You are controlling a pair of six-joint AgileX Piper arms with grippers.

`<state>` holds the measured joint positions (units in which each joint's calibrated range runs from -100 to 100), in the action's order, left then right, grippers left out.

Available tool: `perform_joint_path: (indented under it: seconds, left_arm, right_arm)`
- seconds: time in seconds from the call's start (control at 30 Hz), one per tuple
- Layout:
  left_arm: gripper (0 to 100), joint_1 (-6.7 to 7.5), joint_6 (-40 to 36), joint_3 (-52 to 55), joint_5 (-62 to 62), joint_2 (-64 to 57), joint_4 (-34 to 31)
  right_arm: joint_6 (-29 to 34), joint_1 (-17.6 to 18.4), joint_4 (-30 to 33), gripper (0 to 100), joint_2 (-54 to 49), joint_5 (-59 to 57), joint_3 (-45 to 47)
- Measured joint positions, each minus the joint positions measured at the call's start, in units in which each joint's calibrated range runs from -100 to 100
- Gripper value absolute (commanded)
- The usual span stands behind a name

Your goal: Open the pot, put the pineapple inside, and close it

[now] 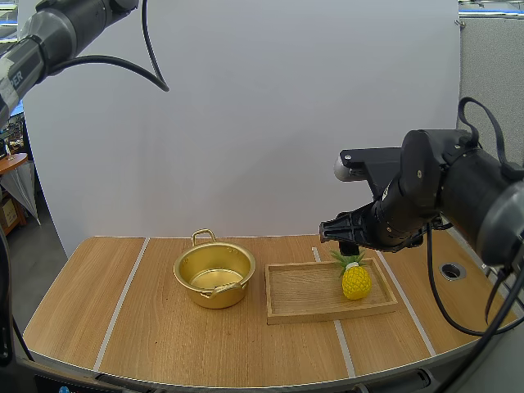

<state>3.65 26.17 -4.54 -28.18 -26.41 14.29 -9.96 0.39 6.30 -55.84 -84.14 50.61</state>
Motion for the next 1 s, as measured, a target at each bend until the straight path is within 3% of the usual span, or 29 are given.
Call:
perform_joint_path:
  seconds: [0.47, 0.67, 0.7, 1.0]
  left_arm:
    - [0, 0.00, 0.0, 0.0, 0.0, 0.0, 0.0]
    - [0, 0.00, 0.0, 0.0, 0.0, 0.0, 0.0]
    - [0, 0.00, 0.0, 0.0, 0.0, 0.0, 0.0]
    - [0, 0.00, 0.0, 0.0, 0.0, 0.0, 0.0]
  right_arm:
    - [3.2, -0.8, 4.3, 100, 12.2, 8.6, 0.0]
    - [-0.6, -5.1, 3.5, 100, 17.3, 16.2, 0.0]
    - [-4.9, -7.0, 0.3, 100, 19.4, 18.3, 0.0]
    - [-9.2, -8.1, -4.0, 100, 22.5, 22.0, 0.0]
